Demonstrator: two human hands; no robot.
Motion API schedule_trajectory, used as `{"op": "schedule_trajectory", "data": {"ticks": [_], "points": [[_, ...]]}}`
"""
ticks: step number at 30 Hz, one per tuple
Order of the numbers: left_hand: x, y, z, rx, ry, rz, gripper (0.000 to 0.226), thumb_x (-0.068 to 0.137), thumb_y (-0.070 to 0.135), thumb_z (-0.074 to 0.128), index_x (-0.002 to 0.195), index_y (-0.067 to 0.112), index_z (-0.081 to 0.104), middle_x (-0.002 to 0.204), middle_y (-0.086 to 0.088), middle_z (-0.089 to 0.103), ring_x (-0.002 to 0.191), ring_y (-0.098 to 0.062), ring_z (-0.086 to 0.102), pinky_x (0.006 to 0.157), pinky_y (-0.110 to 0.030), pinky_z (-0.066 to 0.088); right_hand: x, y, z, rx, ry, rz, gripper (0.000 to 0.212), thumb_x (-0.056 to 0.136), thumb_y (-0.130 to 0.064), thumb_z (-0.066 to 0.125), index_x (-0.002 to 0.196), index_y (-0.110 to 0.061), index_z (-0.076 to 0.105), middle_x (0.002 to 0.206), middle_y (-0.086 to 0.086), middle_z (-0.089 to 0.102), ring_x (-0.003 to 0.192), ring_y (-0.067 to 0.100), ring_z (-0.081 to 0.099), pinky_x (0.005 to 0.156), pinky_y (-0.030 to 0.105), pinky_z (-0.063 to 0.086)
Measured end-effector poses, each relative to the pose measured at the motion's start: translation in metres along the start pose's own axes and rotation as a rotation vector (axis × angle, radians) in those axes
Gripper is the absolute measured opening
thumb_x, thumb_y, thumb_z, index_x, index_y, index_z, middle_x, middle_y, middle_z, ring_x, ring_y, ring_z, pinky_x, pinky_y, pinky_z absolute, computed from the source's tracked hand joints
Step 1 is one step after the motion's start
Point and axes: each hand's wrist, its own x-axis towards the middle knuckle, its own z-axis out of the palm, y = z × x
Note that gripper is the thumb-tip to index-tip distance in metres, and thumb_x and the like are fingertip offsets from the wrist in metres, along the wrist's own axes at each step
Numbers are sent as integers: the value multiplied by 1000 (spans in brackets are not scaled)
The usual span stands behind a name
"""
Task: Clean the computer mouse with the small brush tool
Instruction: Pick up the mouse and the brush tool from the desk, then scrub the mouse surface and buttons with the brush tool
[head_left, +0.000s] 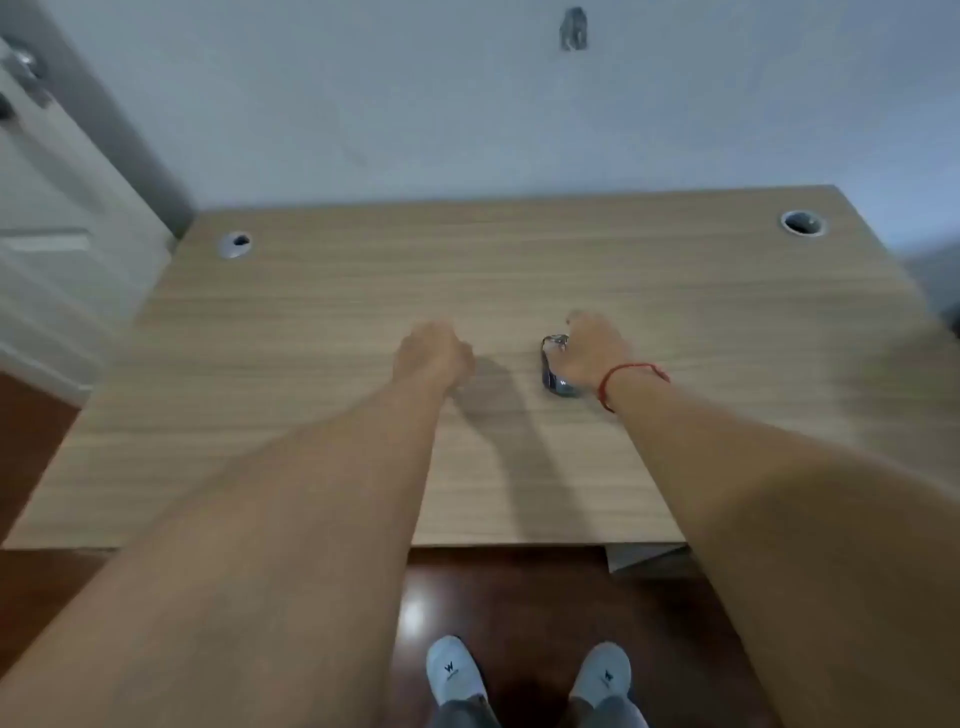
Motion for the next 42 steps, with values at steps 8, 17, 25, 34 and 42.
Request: {"op": "schedule_trajectory", "data": {"ticks": [8, 17, 25, 34, 42], "points": [[5, -30, 52, -106, 85, -214, 46, 89, 34, 56, 125, 7, 51, 128, -16, 55, 120, -35, 54, 95, -42, 46, 3, 27, 43, 78, 24, 80, 66, 90, -30, 65, 143, -1, 38, 144, 20, 45, 136, 35, 42, 111, 41, 37], [25, -46, 94, -155, 321, -227, 49, 92, 42, 54, 120, 1, 55, 127, -19, 56, 122, -34, 51, 96, -41, 43, 18, 30, 89, 150, 330, 116, 58, 92, -38, 60, 133, 0, 46, 135, 20, 56, 127, 36, 52, 108, 43, 39], [18, -53, 111, -317, 553, -96, 38, 96, 33, 47, 112, -1, 55, 119, -20, 58, 114, -38, 53, 90, -43, 42, 8, 41, 121, 232, 511, 30, 55, 90, -37, 60, 130, -3, 46, 134, 16, 55, 126, 33, 51, 107, 40, 36], [-29, -69, 128, -657, 664, 96, 29, 94, 24, 54, 109, 0, 56, 118, -16, 61, 114, -31, 54, 88, -35, 39, -30, 65, 142, 304, 501, -156, 63, 82, -42, 69, 131, -7, 50, 132, 14, 58, 124, 32, 54, 104, 42, 46], [-61, -66, 114, -743, 703, 211, 27, 85, 29, 65, 76, 4, 60, 77, -13, 61, 78, -28, 56, 66, -30, 39, -55, 71, 154, 297, 468, -220, 65, 80, -48, 71, 130, -13, 52, 130, 9, 61, 121, 30, 56, 102, 44, 48]]}}
